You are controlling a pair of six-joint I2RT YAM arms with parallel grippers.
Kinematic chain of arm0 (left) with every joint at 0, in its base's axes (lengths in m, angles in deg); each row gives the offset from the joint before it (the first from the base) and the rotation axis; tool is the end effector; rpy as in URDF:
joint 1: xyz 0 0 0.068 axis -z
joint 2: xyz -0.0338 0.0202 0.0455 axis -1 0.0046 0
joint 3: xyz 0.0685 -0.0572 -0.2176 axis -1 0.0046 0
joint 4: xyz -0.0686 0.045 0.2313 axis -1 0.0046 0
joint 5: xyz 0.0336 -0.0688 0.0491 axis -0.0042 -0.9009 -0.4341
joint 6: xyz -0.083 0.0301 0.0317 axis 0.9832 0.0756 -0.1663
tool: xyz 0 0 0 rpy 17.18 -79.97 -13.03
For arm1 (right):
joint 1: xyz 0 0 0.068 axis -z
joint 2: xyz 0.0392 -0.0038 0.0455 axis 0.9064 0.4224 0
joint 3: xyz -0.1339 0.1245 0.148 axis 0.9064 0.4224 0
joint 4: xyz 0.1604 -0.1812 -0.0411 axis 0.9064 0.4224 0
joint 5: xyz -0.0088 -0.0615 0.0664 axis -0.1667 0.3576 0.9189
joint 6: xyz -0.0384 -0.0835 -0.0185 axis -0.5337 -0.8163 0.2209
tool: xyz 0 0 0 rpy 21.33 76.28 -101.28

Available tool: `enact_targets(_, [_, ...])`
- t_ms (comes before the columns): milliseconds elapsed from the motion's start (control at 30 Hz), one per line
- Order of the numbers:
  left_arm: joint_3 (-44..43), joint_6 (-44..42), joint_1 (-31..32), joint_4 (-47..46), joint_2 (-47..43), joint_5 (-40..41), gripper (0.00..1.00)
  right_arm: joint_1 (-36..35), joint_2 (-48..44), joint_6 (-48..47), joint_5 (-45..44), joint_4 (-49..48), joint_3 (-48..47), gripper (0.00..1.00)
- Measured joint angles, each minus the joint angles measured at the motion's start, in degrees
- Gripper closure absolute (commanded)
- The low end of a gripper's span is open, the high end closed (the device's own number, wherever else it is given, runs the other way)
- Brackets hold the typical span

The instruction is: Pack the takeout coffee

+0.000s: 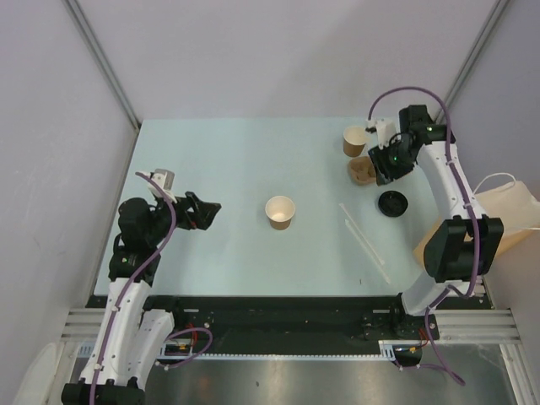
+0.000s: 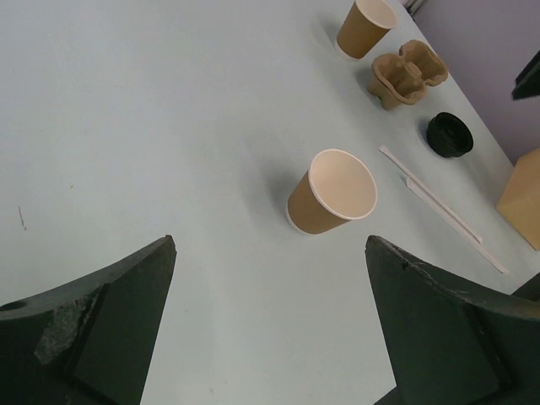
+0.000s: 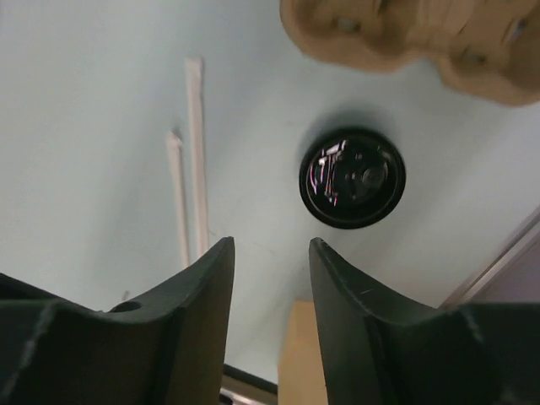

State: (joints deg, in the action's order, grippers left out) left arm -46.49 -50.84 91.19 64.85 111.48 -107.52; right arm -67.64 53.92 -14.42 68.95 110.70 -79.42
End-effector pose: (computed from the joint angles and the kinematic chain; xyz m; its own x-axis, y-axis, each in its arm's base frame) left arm 0.2099 -0.0453 0.2672 -0.3669 -0.2343 -0.9003 0.3939 0.8376 -0.3785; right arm 0.3393 0.0346 0.2623 -0.6990 -0.5039 -0.5075 -0.5580 0.8281 -0.0536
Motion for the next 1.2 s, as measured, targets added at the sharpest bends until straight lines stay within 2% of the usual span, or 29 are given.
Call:
enact_targets(100, [0.0,0.0,0.0,-0.5,0.7,-0.8,0.01,1.0,1.6,-2.9,-3.7,0.1,6.9,0.61])
enact_targets(200, [0.0,0.0,0.0,-0.9,1.0,-1.1,0.00,1.6,4.0,-4.7,-6.3,-0.1,8.7,0.60])
enact_targets(433, [0.0,0.0,0.0,-1.7,0.9,-2.1,0.00,2.1,8.4,-5.9,-8.4,-2.2,8.7,0.60])
enact_targets(733, [0.2,0.0,0.0,-2.2,1.0,-2.3,0.01,2.5,10.4,-5.4,-14.0,-6.9,8.7,0.56])
enact_targets(1200, [0.7,0.1,0.0,-3.1,1.6,-3.6,0.00,6.0,17.2,-5.4,-18.4,-7.4,4.1,0.57])
